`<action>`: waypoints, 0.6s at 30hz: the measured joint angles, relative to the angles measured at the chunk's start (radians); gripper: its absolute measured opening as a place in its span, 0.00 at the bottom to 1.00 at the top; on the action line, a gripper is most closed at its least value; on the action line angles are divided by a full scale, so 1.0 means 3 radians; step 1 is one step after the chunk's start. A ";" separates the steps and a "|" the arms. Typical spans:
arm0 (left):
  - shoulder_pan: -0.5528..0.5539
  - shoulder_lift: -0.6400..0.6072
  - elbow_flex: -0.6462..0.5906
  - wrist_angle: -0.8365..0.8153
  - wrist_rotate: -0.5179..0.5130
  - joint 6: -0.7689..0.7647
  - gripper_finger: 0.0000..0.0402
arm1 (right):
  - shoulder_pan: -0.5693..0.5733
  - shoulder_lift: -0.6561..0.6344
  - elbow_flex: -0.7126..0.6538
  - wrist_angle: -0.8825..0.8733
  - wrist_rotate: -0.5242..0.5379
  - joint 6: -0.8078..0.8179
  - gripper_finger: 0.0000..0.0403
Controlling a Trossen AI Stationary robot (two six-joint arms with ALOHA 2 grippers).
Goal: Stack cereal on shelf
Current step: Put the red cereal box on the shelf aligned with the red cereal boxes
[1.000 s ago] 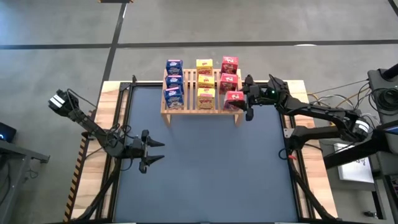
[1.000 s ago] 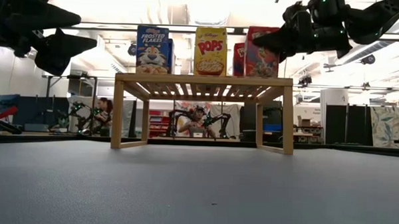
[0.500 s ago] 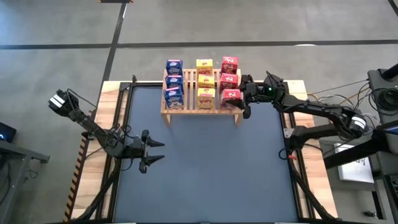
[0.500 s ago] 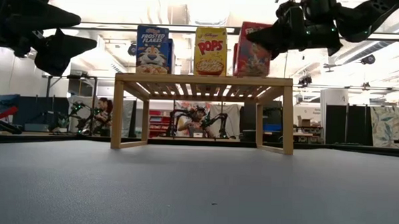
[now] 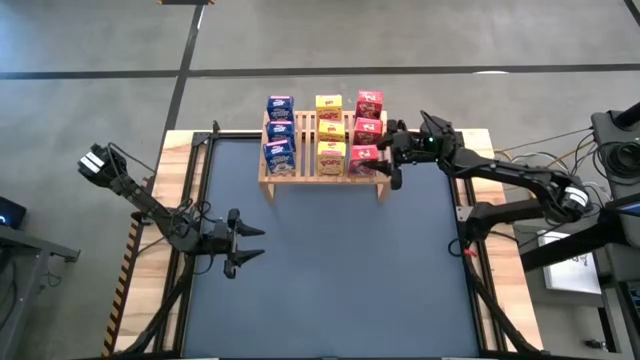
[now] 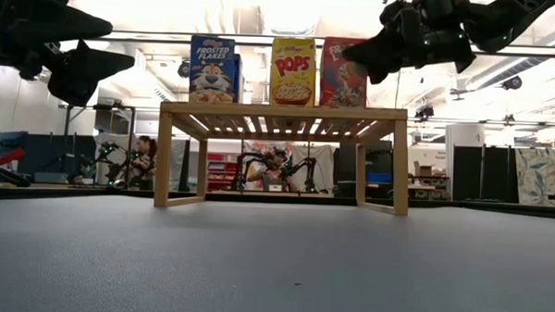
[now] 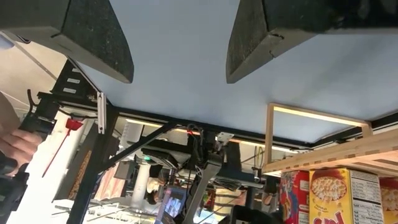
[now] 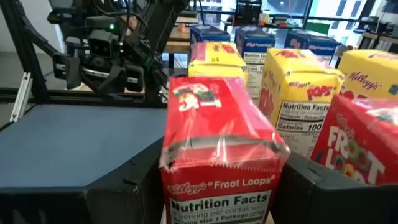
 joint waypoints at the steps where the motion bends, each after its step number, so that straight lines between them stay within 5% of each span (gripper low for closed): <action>1: 0.0000 0.0000 0.0000 0.0000 0.0000 0.0000 0.60 | 0.0000 -0.0020 0.0000 -0.0021 0.0001 -0.0005 0.51; 9: 0.0000 0.0000 0.0000 0.0001 0.0004 -0.0001 0.60 | -0.0003 -0.0173 0.0001 -0.0260 0.0100 -0.0086 0.50; 18: 0.0000 0.0000 0.0000 0.0005 0.0004 -0.0015 0.60 | -0.0003 -0.0232 0.0001 -0.0283 0.0108 -0.0135 0.38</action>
